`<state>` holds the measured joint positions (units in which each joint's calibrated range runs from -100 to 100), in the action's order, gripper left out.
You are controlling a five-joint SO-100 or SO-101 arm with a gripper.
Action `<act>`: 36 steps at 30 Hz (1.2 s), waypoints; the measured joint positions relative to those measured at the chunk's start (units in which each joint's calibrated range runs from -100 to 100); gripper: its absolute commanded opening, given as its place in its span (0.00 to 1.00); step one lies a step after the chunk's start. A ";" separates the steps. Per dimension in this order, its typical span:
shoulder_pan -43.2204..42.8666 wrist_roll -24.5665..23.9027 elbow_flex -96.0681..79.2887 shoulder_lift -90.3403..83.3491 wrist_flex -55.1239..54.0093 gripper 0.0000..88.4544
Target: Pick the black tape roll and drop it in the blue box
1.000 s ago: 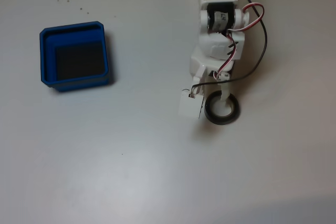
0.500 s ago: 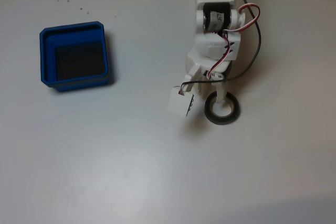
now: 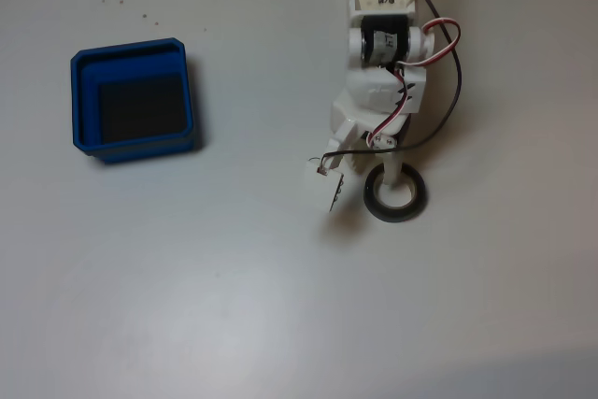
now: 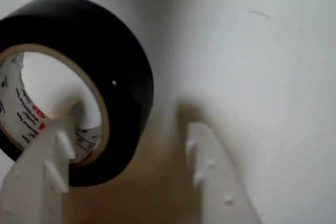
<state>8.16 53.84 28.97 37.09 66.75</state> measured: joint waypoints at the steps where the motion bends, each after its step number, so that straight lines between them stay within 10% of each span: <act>1: 0.00 0.00 0.00 0.00 0.00 0.22; 36: -2.18 0.00 0.00 1.86 0.00 0.22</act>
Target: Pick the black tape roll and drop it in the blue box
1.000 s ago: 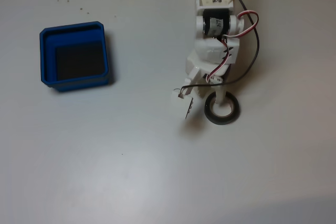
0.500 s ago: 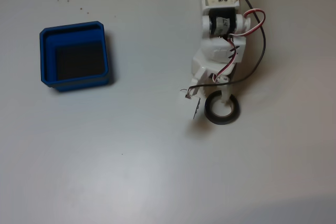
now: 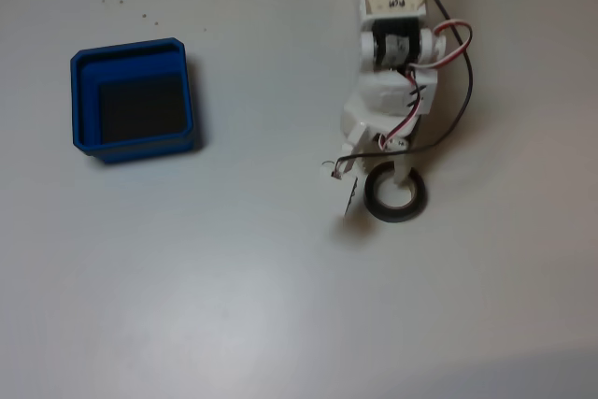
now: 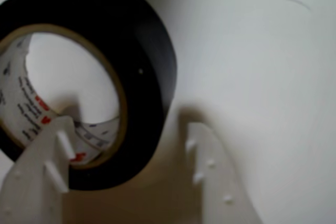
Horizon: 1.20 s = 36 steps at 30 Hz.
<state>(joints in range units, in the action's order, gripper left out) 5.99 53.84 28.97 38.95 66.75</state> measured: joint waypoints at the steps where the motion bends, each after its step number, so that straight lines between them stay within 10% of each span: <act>1: 0.00 -0.08 0.00 0.59 0.00 0.22; 36: 0.00 -0.17 0.90 2.62 -0.16 0.18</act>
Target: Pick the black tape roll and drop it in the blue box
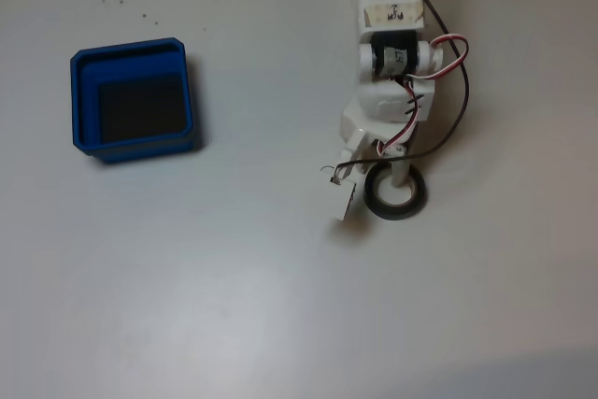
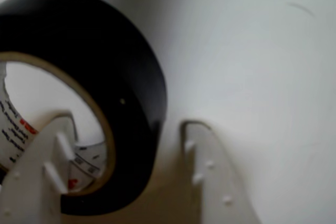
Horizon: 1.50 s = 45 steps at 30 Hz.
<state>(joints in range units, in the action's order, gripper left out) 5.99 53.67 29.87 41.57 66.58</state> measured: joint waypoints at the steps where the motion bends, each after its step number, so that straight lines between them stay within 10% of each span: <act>1: 0.00 0.00 0.00 0.00 0.00 0.15; 5: 0.00 -0.08 0.00 0.08 0.00 0.00; 45: 0.00 0.17 0.27 -3.90 6.32 0.01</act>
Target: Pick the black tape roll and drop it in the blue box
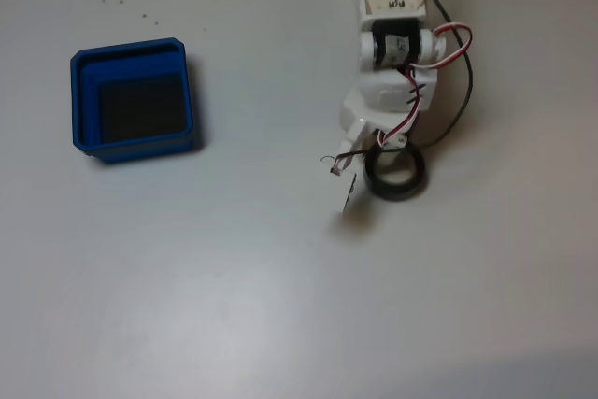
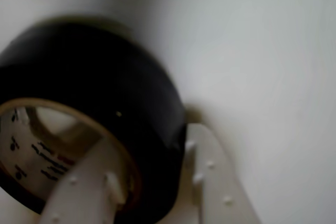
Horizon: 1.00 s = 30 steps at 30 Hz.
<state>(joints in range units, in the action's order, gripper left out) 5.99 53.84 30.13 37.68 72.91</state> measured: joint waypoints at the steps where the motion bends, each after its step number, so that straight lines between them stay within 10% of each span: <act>1: 0.00 0.00 0.00 -0.42 0.33 0.01; 30: 19.99 0.58 0.00 -13.29 -0.49 0.02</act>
<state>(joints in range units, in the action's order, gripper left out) 25.98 54.42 30.13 24.39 72.41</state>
